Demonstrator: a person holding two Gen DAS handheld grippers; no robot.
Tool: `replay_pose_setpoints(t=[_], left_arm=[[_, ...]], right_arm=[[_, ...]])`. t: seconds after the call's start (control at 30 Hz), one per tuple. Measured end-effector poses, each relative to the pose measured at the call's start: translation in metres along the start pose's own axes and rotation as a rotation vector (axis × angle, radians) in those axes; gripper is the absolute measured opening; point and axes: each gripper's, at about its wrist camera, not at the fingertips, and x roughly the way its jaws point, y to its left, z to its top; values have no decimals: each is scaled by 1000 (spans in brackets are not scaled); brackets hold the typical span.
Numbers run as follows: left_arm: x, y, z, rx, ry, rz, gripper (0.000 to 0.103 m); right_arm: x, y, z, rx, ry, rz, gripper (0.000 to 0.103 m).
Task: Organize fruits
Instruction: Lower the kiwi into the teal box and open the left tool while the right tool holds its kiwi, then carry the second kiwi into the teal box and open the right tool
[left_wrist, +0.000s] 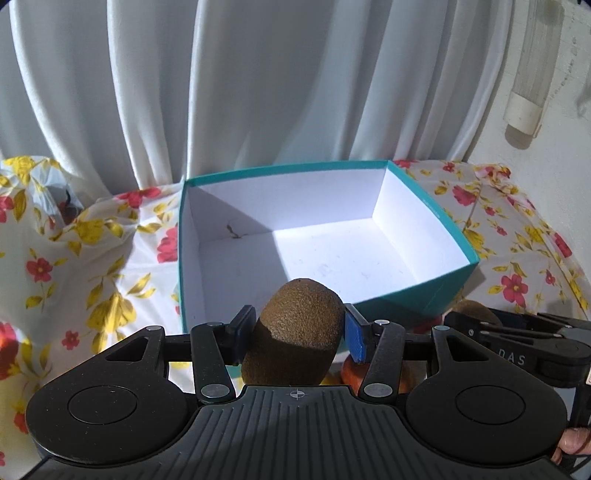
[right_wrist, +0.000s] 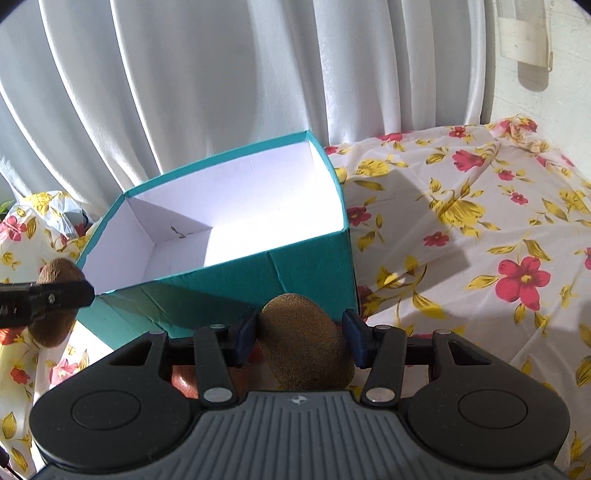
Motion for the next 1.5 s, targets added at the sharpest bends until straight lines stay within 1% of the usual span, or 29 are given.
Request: replay_pose_setpoints(t=[0.27,0.43,0.53,0.73,0.87,1.0,1.07,1.1,1.13,1.17,1.2,1.3,1.33,1.37,1.4,1.47,1.5], left_arm=[[43,5,31,-34,6,86,55],[76,7,36,-49,43,139,55],[93,10,35,-58,74,155,55],[117,10,32,-38,129,188,55],[131,9,30,-50,184,181,55],[140,12,25,-54,223,200,56],[142,13,24,-57,230,192,56],[140,12,24,-58,217,193,57],[138,12,25,-57,203,196,58],[137,12,26,-60,198,184,63],[137,13,27,-69,201,161,70],[129,9,29,-83,203,93,85],[122,8,29,-83,188,81,87],[114,5,29,-82,165,61,92],[104,3,30,-81,139,51,101],[81,-1,31,-80,64,81,102],[71,-1,31,-76,33,77,102]], right_arm=[[-5,0,5,-2,-22,-1,49],[-8,0,10,-6,-46,-6,49],[-11,0,11,-10,-60,-14,49],[-14,-1,13,-5,-71,-23,49],[-15,-1,14,1,-81,-26,49],[-16,-2,16,8,-88,-31,49],[-16,-2,16,10,-88,-32,49],[-17,-2,16,11,-90,-33,49],[-16,-2,17,11,-90,-34,49],[-17,-2,17,11,-90,-33,49],[-17,-2,17,12,-91,-33,49],[-18,-2,18,11,-97,-34,49],[-20,-1,19,11,-101,-34,50],[-20,-2,19,10,-103,-35,50],[-21,-2,19,10,-106,-35,50],[-22,-2,21,9,-111,-35,50],[-23,-1,22,7,-115,-35,50]])
